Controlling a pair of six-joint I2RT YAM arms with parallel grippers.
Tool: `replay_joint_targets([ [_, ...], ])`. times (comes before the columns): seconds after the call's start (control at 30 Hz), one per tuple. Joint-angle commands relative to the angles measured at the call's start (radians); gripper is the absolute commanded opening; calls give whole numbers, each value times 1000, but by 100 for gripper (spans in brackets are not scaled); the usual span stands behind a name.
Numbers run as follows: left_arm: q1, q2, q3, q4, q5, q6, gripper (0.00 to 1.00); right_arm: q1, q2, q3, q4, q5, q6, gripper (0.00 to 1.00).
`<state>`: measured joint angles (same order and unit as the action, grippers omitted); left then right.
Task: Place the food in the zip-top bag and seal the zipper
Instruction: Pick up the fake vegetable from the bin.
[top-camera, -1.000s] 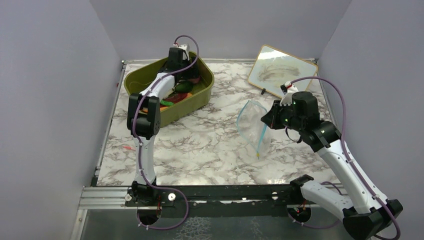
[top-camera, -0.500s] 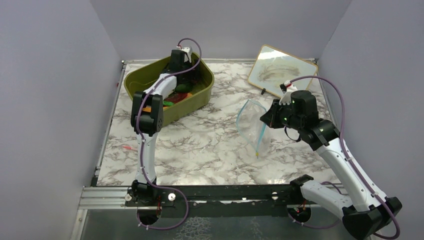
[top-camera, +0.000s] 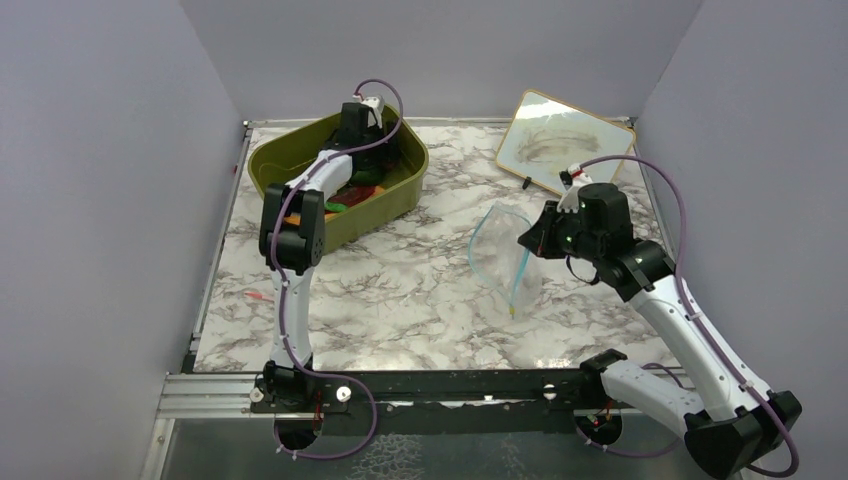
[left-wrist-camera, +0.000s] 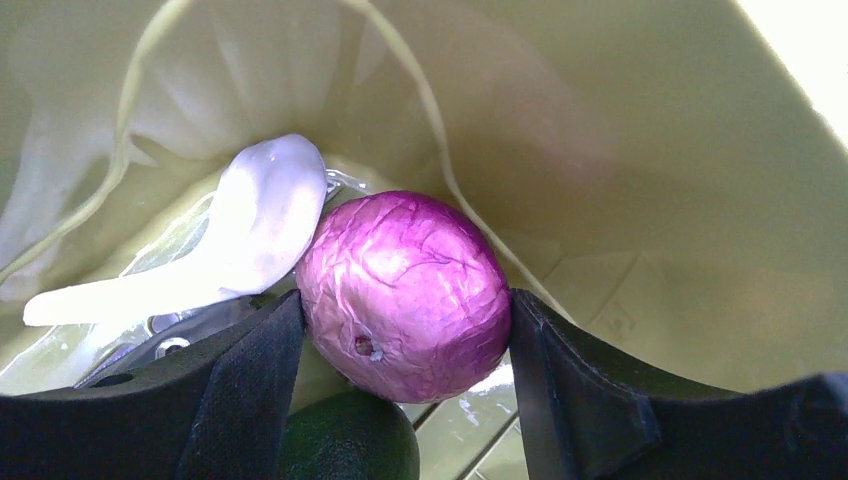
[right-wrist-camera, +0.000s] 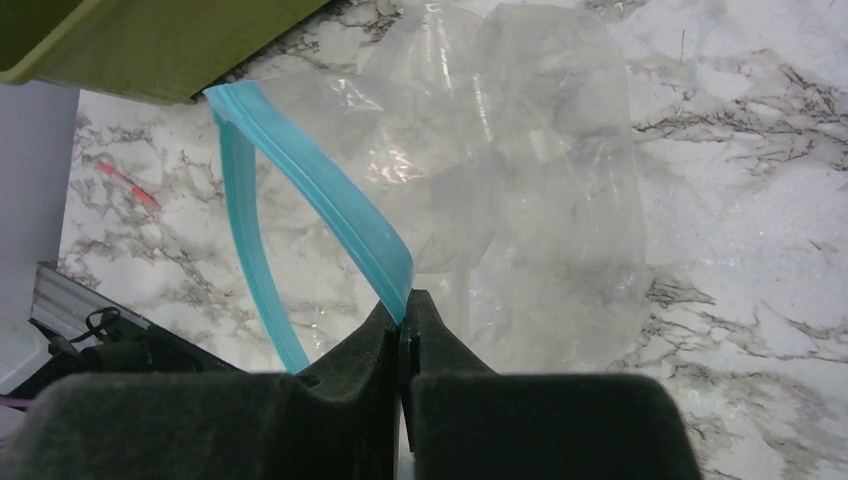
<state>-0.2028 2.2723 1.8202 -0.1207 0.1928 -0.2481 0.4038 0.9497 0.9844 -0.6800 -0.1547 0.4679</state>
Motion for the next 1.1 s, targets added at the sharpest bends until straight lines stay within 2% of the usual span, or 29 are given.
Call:
replay_joint_targets([
  [0.0,2,-91,-24,-7,-1,2,31,-6,-16,-30,38,-10,38,1],
  [0.13,2,-133,-21,-52,-39,0,28,-5,-29,-28,60,-3,36,1],
  [0.63,2,-288,-96,-94,-75,-59,24,-5,-23,-11,70,-23,0,1],
  [0.9,2,-370,-120,-143,8,-97,25,-5,12,-6,76,-2,64,1],
  [1.07,0,-474,-242,-138,73,-142,25,-6,52,2,92,-31,117,1],
])
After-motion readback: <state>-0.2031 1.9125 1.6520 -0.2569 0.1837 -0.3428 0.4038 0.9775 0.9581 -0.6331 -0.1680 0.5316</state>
